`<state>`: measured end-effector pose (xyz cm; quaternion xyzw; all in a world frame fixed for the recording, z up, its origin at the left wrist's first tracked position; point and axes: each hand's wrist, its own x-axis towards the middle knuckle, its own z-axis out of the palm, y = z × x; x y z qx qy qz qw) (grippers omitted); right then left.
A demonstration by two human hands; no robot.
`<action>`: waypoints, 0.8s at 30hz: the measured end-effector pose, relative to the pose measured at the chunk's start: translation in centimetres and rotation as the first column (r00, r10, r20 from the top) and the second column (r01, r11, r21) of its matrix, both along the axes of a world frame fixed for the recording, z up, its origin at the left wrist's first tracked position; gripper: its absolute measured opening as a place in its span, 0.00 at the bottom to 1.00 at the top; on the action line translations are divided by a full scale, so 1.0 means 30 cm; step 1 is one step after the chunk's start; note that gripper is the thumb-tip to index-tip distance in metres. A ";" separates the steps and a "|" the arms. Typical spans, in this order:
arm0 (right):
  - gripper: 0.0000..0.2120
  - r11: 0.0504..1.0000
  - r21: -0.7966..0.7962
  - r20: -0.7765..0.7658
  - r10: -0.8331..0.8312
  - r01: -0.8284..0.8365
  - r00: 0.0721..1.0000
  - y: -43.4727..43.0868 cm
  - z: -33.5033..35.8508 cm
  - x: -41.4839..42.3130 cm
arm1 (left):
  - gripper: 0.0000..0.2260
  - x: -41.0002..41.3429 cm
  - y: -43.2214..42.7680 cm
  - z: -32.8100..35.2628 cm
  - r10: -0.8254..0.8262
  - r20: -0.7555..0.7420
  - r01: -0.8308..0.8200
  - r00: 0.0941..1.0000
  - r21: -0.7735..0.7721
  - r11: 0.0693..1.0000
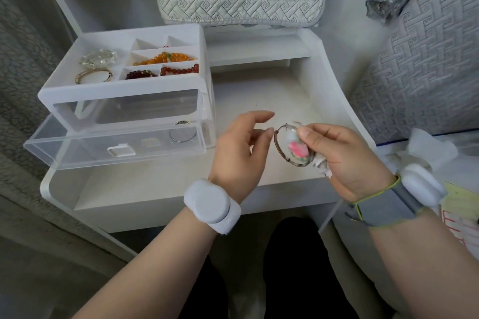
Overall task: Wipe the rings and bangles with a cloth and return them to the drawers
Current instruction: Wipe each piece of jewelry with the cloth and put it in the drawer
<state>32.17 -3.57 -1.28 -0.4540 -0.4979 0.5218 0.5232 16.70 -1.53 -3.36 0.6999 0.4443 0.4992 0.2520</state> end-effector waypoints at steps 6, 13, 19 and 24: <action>0.12 0.999 -0.003 0.048 0.036 -0.036 0.998 0.000 -0.008 0.001 | 0.09 -0.001 0.019 -0.003 0.057 -0.287 0.003 0.956 0.203 0.979; 0.14 1.000 -0.019 0.095 -0.021 0.022 0.995 0.008 -0.034 -0.010 | 0.08 0.005 0.017 0.000 0.117 -0.329 -0.037 0.937 0.240 0.970; 0.14 0.979 -0.099 0.107 0.190 -0.180 0.976 0.018 -0.016 0.023 | 0.13 -0.018 0.038 -0.013 0.221 -0.402 -0.080 0.888 0.338 0.938; 0.08 0.993 -0.047 0.106 0.115 -0.110 0.988 0.023 -0.013 0.031 | 0.13 -0.019 0.039 -0.016 0.258 -0.415 -0.097 0.873 0.371 0.923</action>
